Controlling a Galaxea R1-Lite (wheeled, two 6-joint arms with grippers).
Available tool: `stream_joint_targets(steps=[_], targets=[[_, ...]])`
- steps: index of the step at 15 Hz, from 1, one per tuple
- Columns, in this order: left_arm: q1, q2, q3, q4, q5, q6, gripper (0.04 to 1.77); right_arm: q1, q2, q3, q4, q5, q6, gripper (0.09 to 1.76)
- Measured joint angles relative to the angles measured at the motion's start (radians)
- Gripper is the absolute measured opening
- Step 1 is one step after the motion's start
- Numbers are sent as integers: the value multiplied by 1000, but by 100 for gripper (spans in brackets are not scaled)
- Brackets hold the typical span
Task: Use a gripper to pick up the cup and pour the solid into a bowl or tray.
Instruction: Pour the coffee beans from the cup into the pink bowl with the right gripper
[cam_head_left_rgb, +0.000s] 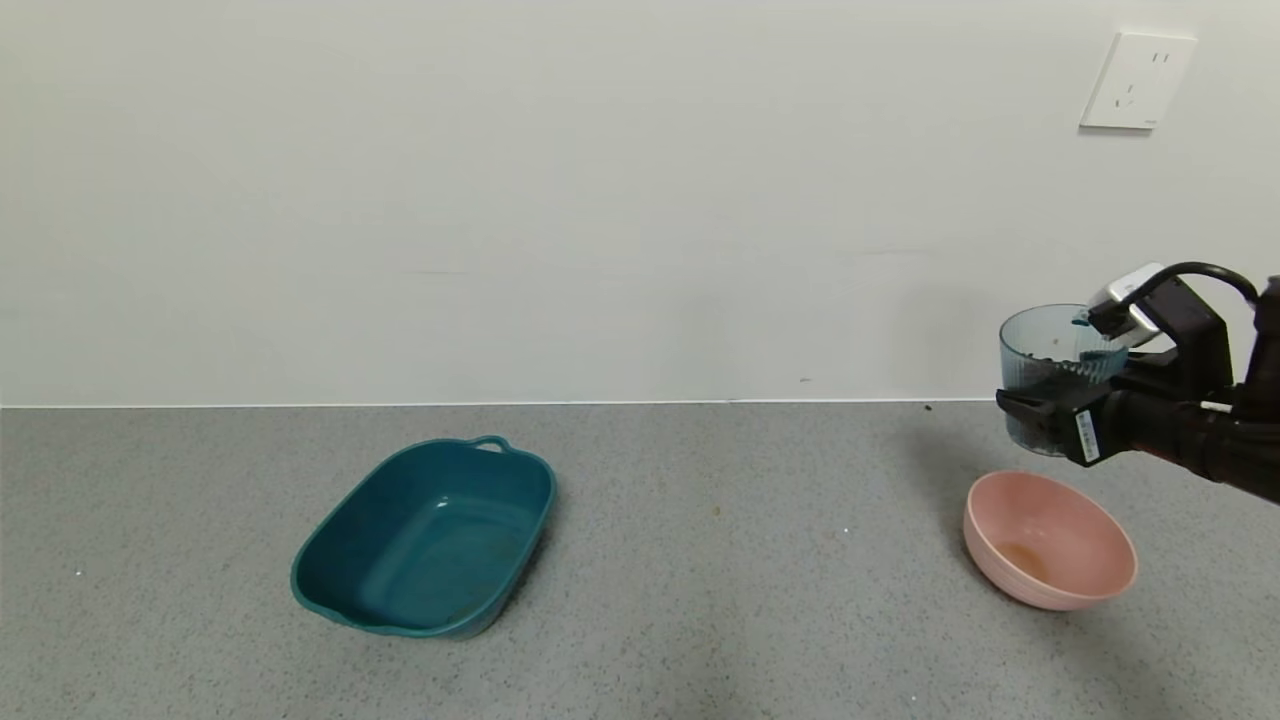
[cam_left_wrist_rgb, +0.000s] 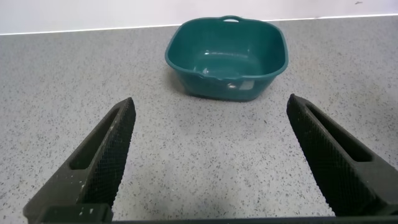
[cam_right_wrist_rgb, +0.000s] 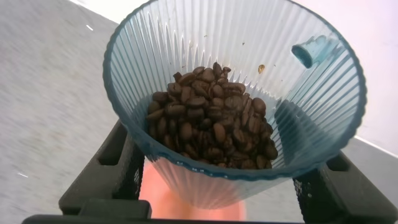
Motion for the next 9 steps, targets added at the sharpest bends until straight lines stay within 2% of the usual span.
stream_joint_targets(steps=[5,9], targets=[[0,0,0,0,0,0,175,-198,-14,42,1,67,-190,136],[0,0,0,0,0,0,175,-257,-9,44,3,61,-300,136]])
